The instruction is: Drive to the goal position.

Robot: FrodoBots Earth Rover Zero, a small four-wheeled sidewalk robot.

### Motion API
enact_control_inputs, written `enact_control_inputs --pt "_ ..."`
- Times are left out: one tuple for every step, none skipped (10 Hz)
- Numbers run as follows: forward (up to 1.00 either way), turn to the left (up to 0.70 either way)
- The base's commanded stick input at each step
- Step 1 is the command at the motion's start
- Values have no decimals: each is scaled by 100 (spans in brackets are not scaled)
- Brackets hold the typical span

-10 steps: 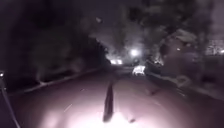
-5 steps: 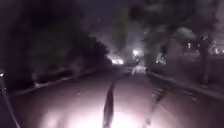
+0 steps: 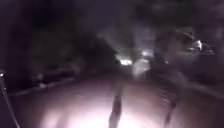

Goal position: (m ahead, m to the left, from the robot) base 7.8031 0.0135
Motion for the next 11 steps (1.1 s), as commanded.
enact_control_inputs --pt "50 4" --pt "50 2" --pt "50 0" --pt "50 0" --pt "50 0" --pt "50 50" --pt "50 50" --pt "50 50" --pt "50 50" --pt "50 15" --pt "50 1"
